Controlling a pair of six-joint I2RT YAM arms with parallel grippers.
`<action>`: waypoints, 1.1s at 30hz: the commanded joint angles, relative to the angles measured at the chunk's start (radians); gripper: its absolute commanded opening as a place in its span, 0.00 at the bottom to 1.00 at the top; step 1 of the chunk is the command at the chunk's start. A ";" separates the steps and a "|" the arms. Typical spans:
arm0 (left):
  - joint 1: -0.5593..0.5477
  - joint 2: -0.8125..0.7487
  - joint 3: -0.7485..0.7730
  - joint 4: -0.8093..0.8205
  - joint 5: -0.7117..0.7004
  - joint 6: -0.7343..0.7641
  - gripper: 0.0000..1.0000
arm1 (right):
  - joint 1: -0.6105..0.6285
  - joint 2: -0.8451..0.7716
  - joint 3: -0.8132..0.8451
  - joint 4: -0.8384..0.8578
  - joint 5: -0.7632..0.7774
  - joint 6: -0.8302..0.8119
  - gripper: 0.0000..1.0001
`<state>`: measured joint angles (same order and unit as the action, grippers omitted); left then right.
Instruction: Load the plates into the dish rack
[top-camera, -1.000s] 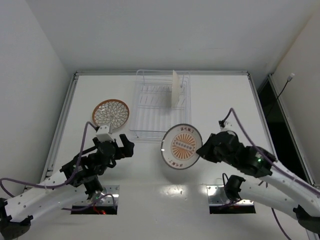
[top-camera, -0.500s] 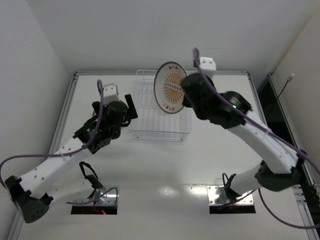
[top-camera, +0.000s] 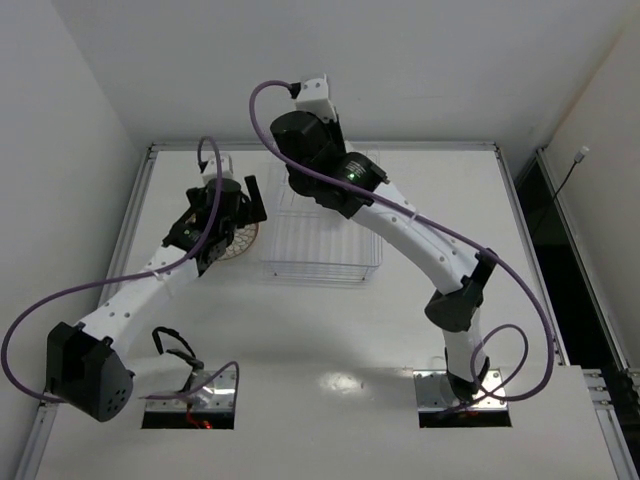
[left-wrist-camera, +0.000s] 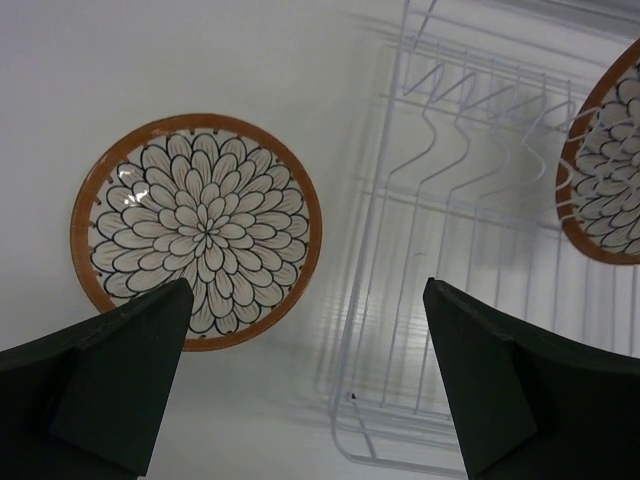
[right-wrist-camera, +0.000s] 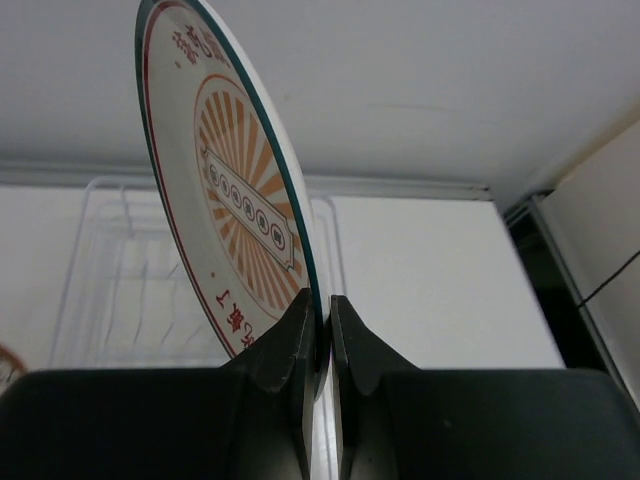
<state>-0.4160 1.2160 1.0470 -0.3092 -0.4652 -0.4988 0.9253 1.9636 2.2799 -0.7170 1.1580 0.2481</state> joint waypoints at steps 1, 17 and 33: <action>0.014 -0.087 -0.144 0.094 0.031 -0.007 1.00 | -0.003 0.055 0.055 0.267 0.218 -0.239 0.00; -0.030 -0.199 -0.219 0.117 -0.098 -0.015 1.00 | -0.066 0.086 -0.057 0.495 0.290 -0.405 0.00; -0.030 -0.171 -0.219 0.108 -0.089 0.003 1.00 | -0.309 -0.316 -0.511 0.241 -0.236 0.249 0.00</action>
<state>-0.4393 1.0447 0.7998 -0.2306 -0.5465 -0.5041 0.6228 1.7409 1.9007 -0.5949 1.0683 0.3836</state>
